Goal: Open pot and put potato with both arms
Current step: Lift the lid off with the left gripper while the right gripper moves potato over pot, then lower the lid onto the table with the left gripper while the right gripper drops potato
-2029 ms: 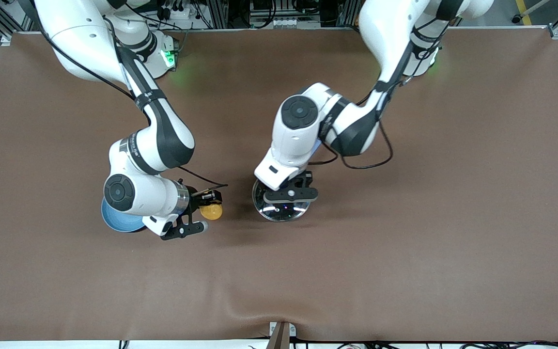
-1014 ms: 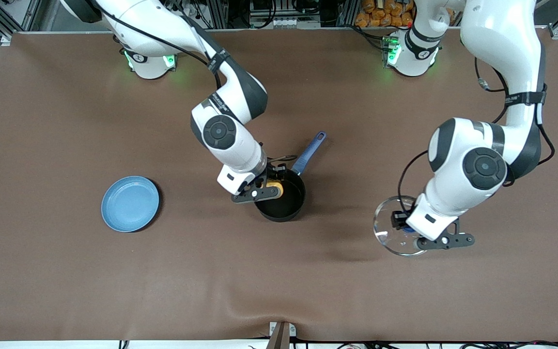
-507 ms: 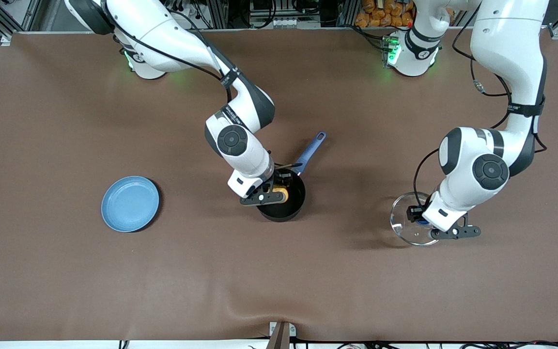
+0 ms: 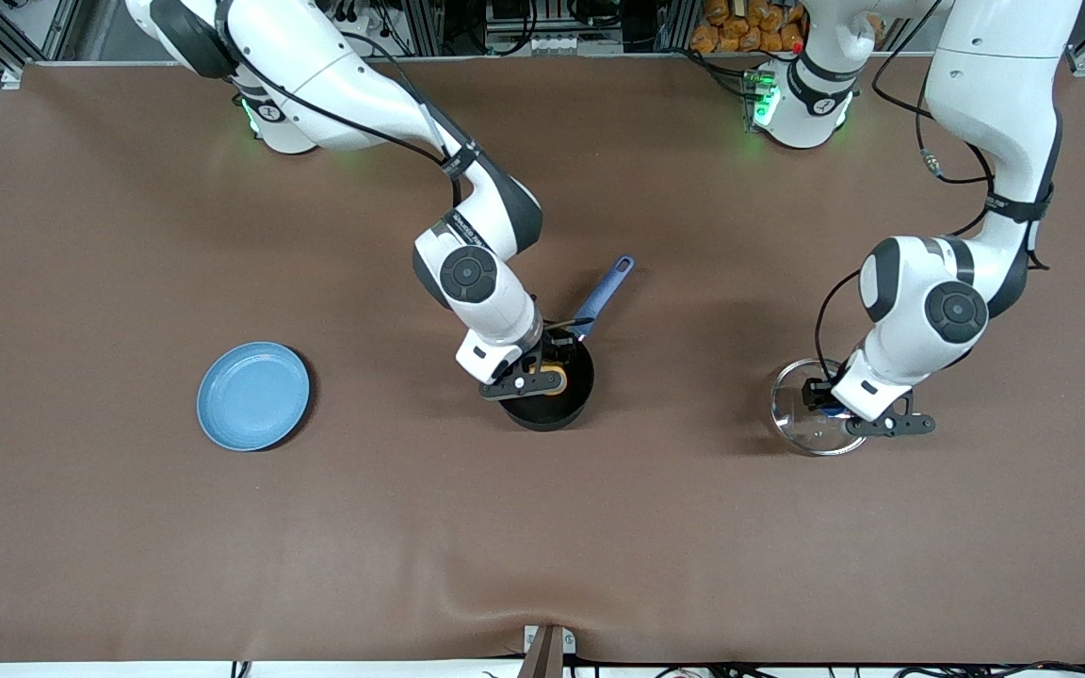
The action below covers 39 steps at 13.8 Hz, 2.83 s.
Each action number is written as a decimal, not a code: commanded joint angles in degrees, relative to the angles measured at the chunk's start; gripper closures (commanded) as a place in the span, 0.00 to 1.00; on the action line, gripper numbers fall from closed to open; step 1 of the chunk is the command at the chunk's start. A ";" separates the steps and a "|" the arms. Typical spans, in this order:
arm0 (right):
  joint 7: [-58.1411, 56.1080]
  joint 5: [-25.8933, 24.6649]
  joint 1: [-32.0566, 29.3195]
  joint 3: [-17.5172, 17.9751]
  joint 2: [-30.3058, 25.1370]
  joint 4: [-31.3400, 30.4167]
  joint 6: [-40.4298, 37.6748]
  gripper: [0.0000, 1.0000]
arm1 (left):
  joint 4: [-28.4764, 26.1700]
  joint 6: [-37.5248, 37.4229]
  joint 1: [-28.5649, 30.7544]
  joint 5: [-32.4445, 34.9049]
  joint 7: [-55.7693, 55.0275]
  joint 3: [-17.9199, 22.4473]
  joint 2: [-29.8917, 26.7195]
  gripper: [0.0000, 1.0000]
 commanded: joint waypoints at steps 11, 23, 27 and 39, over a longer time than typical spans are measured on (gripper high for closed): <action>2.30 -1.73 0.61 -0.82 1.98 -0.03 2.50 0.71 | -10.48 4.49 5.91 0.22 1.72 -3.11 -5.39 0.44; 2.39 -1.12 0.34 -0.73 1.89 0.41 2.76 0.00 | 17.25 -33.51 8.03 -0.93 -3.10 -7.15 -11.45 0.00; 2.21 -1.29 0.08 -0.73 1.63 0.93 2.77 0.00 | 29.40 -48.39 8.11 -0.75 -3.90 -7.51 -13.03 0.00; -8.59 -1.29 -10.98 -0.56 -12.50 3.57 -18.98 0.00 | 34.52 -62.47 8.64 -0.05 -2.76 -7.33 -22.35 0.00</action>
